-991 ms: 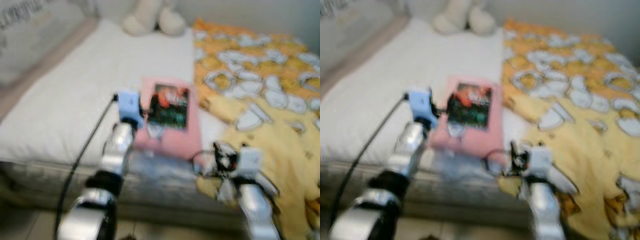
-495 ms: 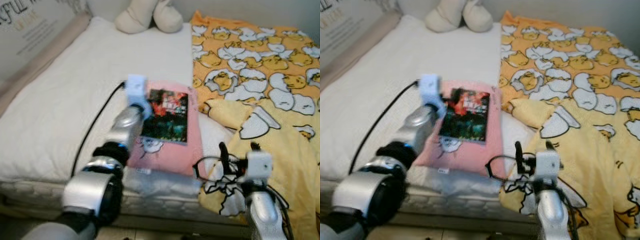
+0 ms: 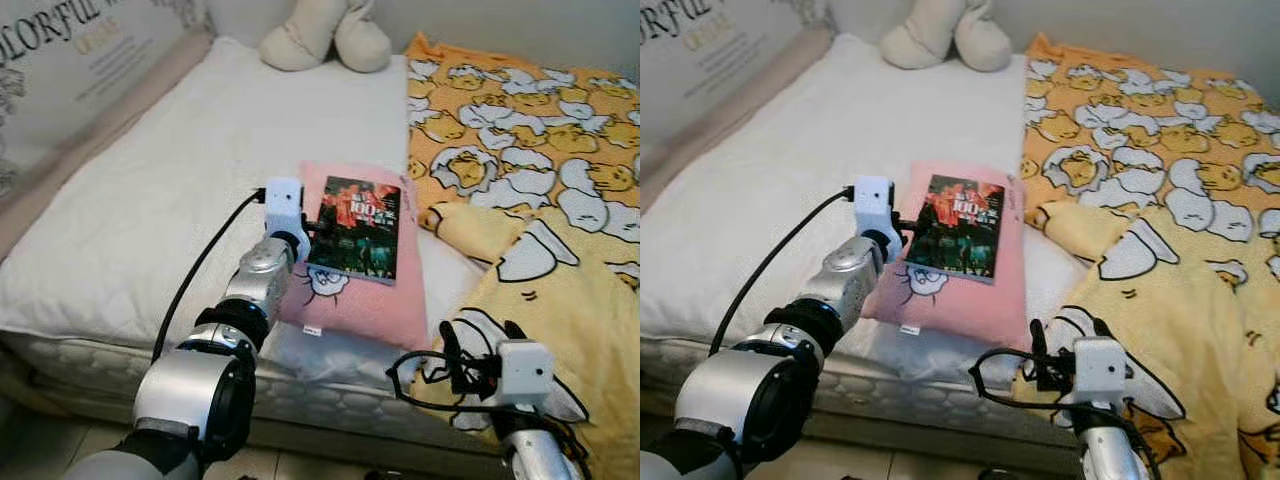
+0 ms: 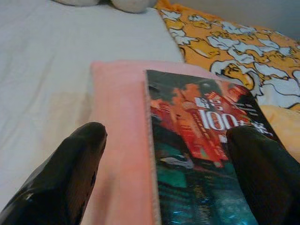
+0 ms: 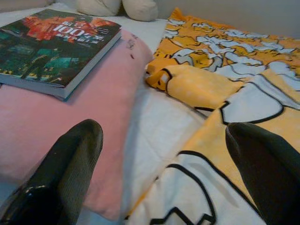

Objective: Clean up the room

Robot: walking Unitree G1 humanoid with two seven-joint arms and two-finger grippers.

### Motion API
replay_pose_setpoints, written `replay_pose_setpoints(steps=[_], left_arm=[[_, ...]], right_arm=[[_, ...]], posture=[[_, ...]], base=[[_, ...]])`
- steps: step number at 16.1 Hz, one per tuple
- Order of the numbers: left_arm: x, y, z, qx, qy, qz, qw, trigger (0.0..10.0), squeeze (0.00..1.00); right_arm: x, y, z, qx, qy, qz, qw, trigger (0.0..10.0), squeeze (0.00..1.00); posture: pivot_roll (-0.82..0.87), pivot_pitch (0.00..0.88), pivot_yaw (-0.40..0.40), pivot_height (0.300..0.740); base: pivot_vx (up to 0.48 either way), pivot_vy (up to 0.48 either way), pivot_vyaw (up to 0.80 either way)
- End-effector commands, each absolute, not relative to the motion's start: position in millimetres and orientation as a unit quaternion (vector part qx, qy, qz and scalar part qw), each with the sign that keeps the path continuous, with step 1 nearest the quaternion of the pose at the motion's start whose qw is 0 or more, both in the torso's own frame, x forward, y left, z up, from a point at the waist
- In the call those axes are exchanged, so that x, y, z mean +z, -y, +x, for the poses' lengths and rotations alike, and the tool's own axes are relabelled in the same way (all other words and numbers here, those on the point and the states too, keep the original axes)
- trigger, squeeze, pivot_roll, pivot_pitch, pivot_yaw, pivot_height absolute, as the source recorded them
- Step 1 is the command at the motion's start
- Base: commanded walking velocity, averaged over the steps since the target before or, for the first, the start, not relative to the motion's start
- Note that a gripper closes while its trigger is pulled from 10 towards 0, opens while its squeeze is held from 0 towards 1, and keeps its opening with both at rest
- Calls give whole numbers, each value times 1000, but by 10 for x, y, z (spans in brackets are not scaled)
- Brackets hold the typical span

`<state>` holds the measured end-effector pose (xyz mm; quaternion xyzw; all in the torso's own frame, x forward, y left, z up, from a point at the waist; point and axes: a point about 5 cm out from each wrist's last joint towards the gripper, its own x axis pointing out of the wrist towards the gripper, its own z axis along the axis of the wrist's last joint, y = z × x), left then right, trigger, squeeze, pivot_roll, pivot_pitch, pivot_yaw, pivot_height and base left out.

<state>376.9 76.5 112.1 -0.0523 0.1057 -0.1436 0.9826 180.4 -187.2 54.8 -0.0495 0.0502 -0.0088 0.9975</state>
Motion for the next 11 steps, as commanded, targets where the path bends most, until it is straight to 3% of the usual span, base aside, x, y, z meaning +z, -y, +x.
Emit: replay_pose_setpoints(steps=[1,6,11], left_arm=[[1069,-754,3743,-144,-113,-48,982,10000,0],[812,-695,3601,-125,-158,-42,979,10000,0],[879,-461,3569,-179,-134,-48,974,10000,0]], right_arm=[[594,1870,1800,-4,-49,-52,997,10000,0],[622,1903,1636,5,-74,-61,995,10000,0],[627,1926,1643,8,-81,-64,995,10000,0]], posture=[[-130,47,-1,740],[-171,72,-28,740],[-162,66,-33,740]], base=[[0,0,0],[0,0,0],[0,0,0]])
